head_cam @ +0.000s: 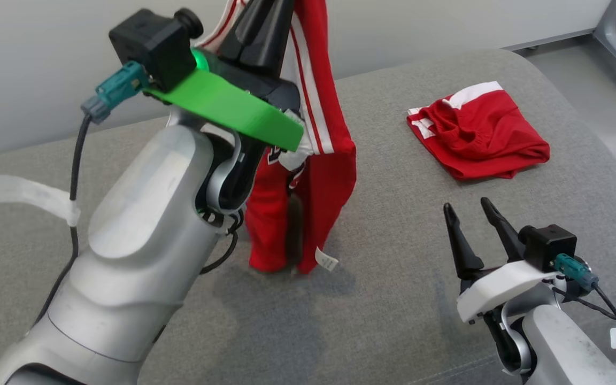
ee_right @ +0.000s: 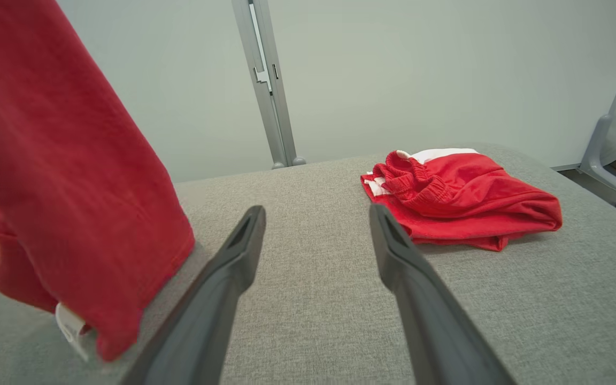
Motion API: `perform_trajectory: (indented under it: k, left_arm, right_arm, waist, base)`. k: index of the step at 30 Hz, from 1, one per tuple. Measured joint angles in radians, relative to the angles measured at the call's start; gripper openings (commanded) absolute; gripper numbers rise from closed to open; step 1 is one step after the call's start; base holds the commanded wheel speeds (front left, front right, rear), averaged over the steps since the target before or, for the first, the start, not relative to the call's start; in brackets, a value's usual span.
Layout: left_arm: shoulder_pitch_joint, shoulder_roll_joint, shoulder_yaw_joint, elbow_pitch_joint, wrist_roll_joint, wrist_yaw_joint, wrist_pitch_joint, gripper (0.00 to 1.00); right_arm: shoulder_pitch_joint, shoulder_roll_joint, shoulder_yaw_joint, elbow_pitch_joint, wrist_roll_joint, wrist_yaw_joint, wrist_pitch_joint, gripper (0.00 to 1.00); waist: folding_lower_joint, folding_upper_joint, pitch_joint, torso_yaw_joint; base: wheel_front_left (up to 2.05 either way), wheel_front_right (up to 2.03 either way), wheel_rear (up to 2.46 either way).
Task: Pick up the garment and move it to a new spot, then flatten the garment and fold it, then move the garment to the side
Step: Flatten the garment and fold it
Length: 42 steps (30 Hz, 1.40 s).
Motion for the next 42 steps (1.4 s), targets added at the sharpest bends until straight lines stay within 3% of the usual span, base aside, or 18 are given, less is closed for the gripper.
perform_trajectory:
  k: [4,9,15,18,25,31,35,37,38,39,40,42]
  left_arm:
    - [-0.055,-0.002,-0.008,-0.042,-0.004,0.011,0.000,0.00]
    - [-0.127,-0.008,0.019,-0.023,-0.010,0.069,0.000,0.00]
    - [-0.121,-0.012,0.068,0.117,0.001,0.088,-0.002,0.00]
    - [-0.054,0.012,0.087,0.208,0.005,0.088,-0.001,0.00]
    - [0.159,0.114,0.163,0.401,0.014,0.096,0.000,0.00]
    - [0.177,0.120,0.243,0.473,0.014,0.096,0.000,0.00]
    - [0.176,0.123,0.286,0.512,0.014,0.096,0.000,0.00]
    - [0.176,0.130,0.298,0.529,0.013,0.096,0.000,0.21]
    - [0.176,0.133,0.297,0.532,0.005,0.096,0.000,0.43]
    - [0.176,0.132,0.298,0.532,-0.006,0.096,0.000,0.81]
    - [0.176,0.130,0.298,0.528,-0.020,0.096,0.000,1.00]
    - [0.175,0.112,0.308,0.516,-0.045,0.096,0.000,1.00]
  right_arm:
    - [-0.002,0.019,0.016,0.004,0.000,0.007,0.001,1.00]
    - [-0.018,0.031,0.036,0.008,-0.001,0.016,0.001,1.00]
    - [-0.022,0.036,0.012,0.007,0.001,0.015,0.001,1.00]
    - [-0.022,0.030,-0.009,0.007,0.002,0.013,0.001,1.00]
    - [-0.026,0.018,-0.027,0.008,0.003,0.013,0.000,1.00]
    - [-0.042,0.012,-0.017,0.013,0.000,0.017,0.000,1.00]
    - [-0.042,0.015,0.017,0.030,-0.002,0.037,0.000,1.00]
    - [-0.043,0.022,0.039,0.038,-0.004,0.052,0.000,1.00]
    - [-0.043,0.026,0.047,0.040,-0.007,0.054,0.000,1.00]
    - [-0.043,0.028,0.051,0.042,-0.008,0.056,0.000,1.00]
    - [-0.043,0.028,0.056,0.044,-0.008,0.060,0.000,1.00]
    - [-0.043,0.029,0.067,0.048,-0.009,0.068,0.000,1.00]
  waist:
    - [0.0000,0.0000,0.007,-0.022]
    - [0.0000,0.0000,0.033,-0.070]
    - [0.0000,0.0000,0.087,-0.094]
    - [0.0000,0.0000,0.116,-0.092]
    - [0.0000,0.0000,0.151,-0.039]
    - [0.0000,0.0000,0.168,0.026]
    - [0.0000,0.0000,0.174,0.065]
    - [0.0000,-0.0001,0.177,0.078]
    - [0.0000,0.0000,0.178,0.082]
    - [0.0001,0.0000,0.180,0.084]
    - [0.0001,-0.0001,0.182,0.085]
    - [0.0000,0.0000,0.187,0.083]
  base:
    - [0.00,0.00,0.00]
    - [0.00,0.00,0.00]
    - [0.00,0.00,0.00]
    - [0.00,0.00,0.00]
    - [0.00,0.00,0.00]
    - [0.00,0.00,0.00]
    - [0.00,0.00,0.00]
    - [0.00,0.00,0.00]
    - [0.00,0.00,0.00]
    - [0.00,0.00,0.00]
    - [0.00,0.00,0.00]
    - [0.00,0.00,0.00]
